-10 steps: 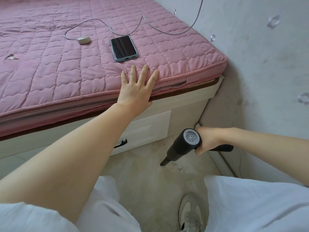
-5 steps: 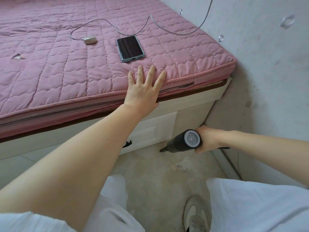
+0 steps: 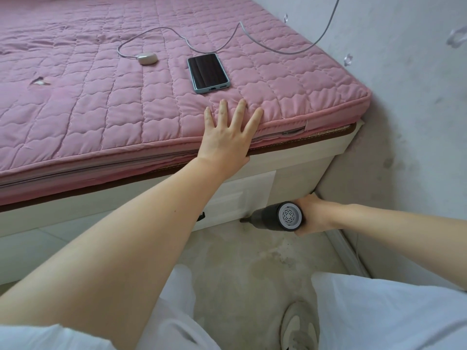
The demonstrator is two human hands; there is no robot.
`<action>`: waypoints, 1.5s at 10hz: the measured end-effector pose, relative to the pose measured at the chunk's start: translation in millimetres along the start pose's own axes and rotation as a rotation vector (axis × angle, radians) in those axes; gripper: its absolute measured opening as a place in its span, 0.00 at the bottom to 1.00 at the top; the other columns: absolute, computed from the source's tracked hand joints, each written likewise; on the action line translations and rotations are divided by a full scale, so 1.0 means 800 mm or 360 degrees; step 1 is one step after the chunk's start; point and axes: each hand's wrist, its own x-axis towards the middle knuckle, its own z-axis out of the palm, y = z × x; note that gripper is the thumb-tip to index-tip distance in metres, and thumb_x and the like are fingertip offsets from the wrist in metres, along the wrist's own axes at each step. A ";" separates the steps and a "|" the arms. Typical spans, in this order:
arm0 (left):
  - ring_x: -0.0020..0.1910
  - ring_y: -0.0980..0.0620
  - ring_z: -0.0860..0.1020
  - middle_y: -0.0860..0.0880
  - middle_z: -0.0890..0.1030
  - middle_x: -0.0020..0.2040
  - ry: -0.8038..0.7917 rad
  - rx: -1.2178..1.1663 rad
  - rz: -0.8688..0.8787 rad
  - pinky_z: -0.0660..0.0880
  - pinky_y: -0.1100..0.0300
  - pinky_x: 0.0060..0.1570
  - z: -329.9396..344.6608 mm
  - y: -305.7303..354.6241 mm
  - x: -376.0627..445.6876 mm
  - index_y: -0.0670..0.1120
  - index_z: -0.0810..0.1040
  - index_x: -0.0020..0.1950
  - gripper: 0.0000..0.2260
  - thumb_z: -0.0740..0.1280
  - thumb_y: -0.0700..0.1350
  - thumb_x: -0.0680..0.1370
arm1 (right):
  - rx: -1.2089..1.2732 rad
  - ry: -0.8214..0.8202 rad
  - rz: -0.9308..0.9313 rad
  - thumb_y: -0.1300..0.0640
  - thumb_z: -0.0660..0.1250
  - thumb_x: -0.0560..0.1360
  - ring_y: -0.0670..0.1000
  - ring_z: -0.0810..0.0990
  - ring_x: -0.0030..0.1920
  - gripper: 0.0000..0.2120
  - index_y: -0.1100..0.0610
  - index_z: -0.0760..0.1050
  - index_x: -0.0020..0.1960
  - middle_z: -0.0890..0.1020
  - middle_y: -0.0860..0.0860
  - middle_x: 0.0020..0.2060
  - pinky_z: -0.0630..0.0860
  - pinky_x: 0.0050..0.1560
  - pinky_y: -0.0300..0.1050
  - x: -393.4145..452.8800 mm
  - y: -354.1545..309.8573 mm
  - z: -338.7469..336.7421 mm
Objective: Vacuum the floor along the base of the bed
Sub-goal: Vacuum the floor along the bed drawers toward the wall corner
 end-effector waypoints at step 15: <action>0.77 0.31 0.47 0.41 0.46 0.80 -0.0071 -0.0009 -0.0026 0.50 0.31 0.72 -0.008 0.001 0.001 0.50 0.40 0.80 0.43 0.67 0.56 0.77 | -0.0009 -0.0209 0.0175 0.58 0.72 0.66 0.50 0.77 0.43 0.15 0.58 0.76 0.51 0.80 0.52 0.43 0.74 0.41 0.40 -0.055 0.014 -0.023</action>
